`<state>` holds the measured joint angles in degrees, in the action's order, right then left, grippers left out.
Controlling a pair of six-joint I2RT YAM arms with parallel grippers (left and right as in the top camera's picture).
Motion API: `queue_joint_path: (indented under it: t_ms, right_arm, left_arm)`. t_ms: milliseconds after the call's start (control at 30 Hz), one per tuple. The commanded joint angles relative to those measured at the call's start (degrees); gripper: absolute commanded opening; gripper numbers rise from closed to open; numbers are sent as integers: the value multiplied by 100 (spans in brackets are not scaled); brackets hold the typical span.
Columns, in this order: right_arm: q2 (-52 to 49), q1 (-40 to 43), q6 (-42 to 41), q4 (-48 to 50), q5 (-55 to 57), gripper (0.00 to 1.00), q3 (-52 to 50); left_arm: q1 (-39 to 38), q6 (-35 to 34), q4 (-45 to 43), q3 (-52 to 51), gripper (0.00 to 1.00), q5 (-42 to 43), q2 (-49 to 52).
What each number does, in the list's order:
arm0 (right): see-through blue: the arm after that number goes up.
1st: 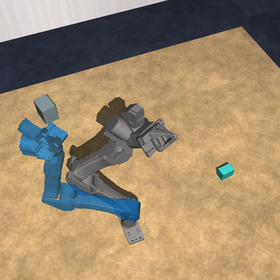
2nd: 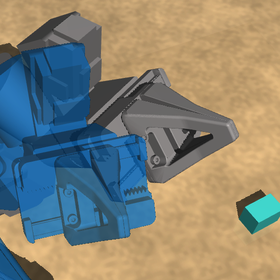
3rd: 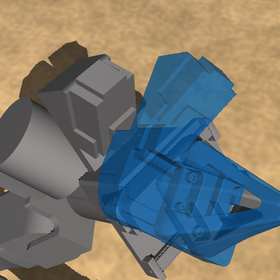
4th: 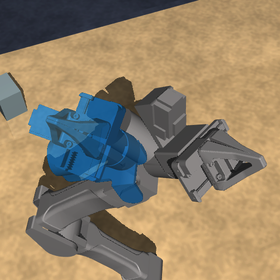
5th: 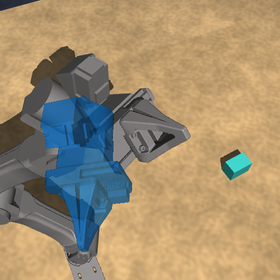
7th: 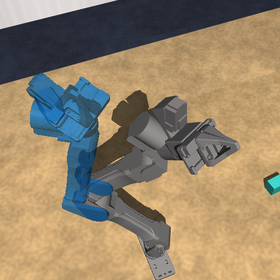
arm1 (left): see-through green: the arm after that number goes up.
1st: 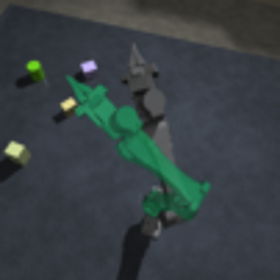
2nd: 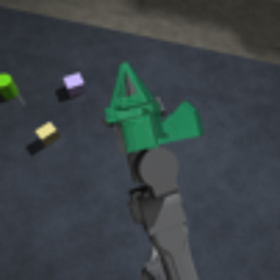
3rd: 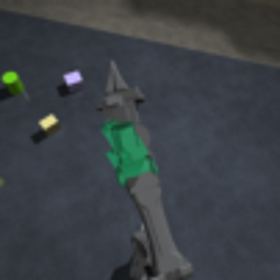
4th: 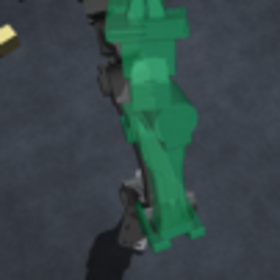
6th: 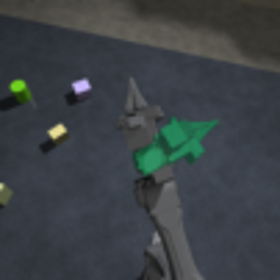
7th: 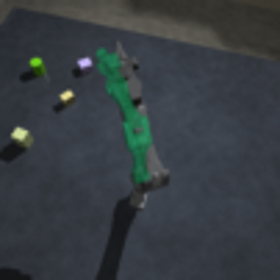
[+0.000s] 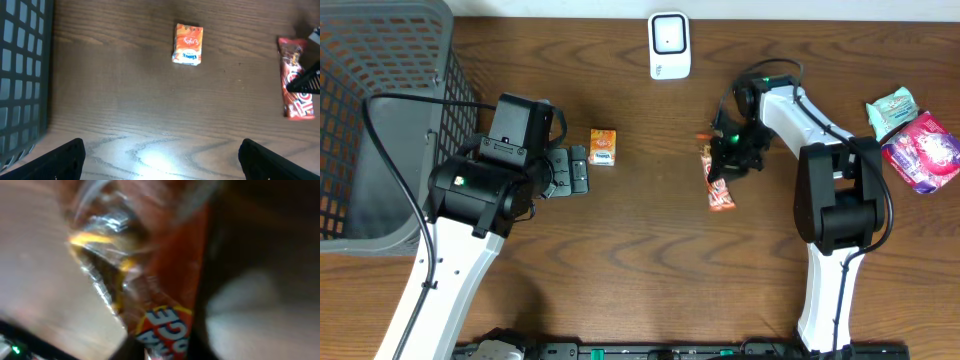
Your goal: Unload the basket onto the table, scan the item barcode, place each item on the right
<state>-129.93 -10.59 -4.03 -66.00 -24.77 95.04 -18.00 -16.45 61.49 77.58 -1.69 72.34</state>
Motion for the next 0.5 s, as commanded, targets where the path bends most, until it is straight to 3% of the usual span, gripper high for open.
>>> queue_joint_path:
  t_ms: [0,133,233,467]
  right_arm:
    - [-155,-28,-297,422,-264,1,-173]
    - [-153,-9,-656,804,-1047,1,168]
    - [-153,11,-1427,1292,-1473,1,654]
    - [-153,-79,-3810,3980,-1478,1,1209]
  left_arm:
    - [31,33,17,15,98,-50,26]
    - [31,33,17,15,98,-50,26]
    - [31,33,17,15,98,-50,26]
    - [31,33,15,15,98,-50,26]
